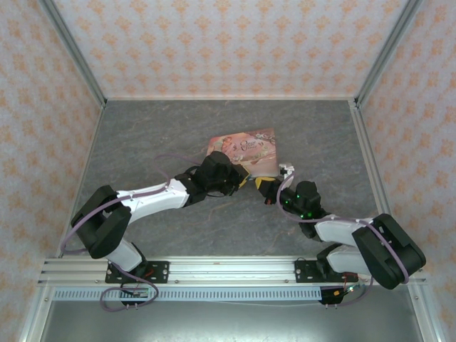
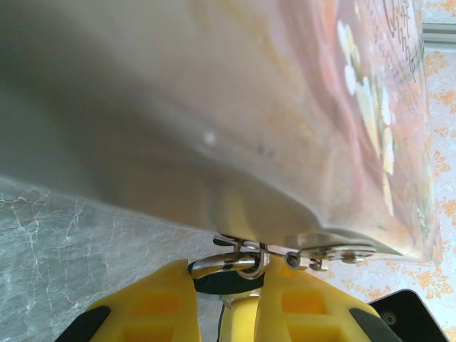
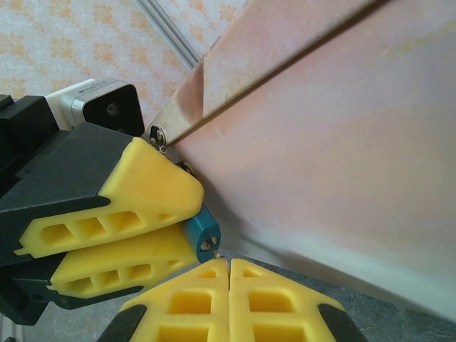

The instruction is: Unlock the padlock with the key

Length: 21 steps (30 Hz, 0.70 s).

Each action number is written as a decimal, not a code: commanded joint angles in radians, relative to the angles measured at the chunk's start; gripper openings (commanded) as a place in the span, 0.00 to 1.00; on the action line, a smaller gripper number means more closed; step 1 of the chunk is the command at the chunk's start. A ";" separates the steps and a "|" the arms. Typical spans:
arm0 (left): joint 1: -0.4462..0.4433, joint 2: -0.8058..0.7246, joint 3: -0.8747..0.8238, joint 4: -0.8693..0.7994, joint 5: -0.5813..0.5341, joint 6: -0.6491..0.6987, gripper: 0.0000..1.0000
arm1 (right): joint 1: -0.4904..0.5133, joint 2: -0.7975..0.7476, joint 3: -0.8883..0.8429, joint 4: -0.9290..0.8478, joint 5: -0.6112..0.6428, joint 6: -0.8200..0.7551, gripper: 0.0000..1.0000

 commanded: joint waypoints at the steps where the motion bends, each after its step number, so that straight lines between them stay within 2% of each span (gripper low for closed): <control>1: -0.009 -0.039 0.005 0.039 0.012 -0.020 0.12 | -0.005 0.014 0.034 0.061 -0.008 -0.001 0.00; 21: -0.008 -0.020 0.027 0.040 0.039 -0.008 0.12 | -0.005 0.160 0.091 0.141 -0.104 0.009 0.00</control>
